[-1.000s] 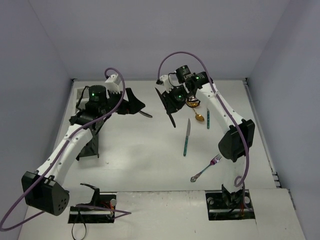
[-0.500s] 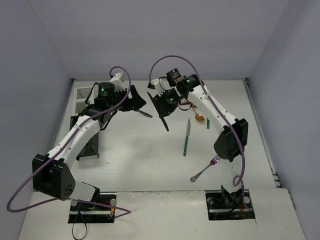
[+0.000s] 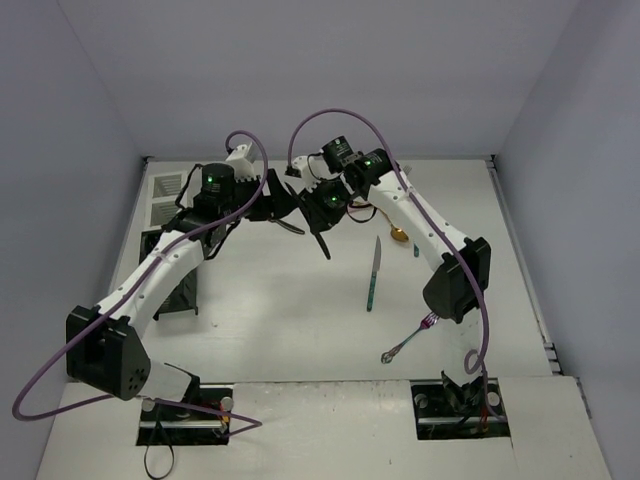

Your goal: Sort the eating utensils into containers

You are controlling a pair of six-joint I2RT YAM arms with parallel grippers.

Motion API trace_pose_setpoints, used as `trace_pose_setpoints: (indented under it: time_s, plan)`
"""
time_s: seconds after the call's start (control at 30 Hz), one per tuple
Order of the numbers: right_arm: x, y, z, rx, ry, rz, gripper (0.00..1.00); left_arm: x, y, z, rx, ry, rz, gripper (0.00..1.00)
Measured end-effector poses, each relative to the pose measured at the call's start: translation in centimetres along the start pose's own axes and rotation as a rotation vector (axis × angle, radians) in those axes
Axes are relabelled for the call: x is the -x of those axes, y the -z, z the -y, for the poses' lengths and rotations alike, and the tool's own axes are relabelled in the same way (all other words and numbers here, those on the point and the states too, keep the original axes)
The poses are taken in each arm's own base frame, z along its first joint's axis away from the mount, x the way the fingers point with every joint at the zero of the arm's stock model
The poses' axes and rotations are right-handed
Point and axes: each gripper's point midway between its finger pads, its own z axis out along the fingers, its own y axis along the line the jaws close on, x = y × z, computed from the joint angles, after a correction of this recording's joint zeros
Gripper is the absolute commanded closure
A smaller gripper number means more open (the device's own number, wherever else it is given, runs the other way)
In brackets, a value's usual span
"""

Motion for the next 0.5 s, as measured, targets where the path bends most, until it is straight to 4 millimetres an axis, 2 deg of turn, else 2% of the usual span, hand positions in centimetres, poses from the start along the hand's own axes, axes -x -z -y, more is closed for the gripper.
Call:
trace_pose_setpoints:
  time_s: [0.17, 0.27, 0.47, 0.5]
  plan:
    - [0.5, -0.4, -0.6, -0.001, 0.020, 0.000, 1.00, -0.2, -0.3, -0.1, 0.000, 0.000, -0.004, 0.32]
    - [0.6, -0.9, -0.8, -0.003, 0.030, -0.006, 1.00, -0.4, -0.5, -0.1, -0.001, 0.000, -0.011, 0.35]
    - [1.0, -1.5, -1.2, -0.014, 0.051, -0.011, 1.00, -0.7, -0.7, 0.4, -0.009, 0.007, -0.018, 0.50]
    - [1.2, -1.5, -1.2, -0.019, 0.052, -0.009, 1.00, -0.7, -0.7, 0.4, -0.011, 0.009, -0.017, 0.54]
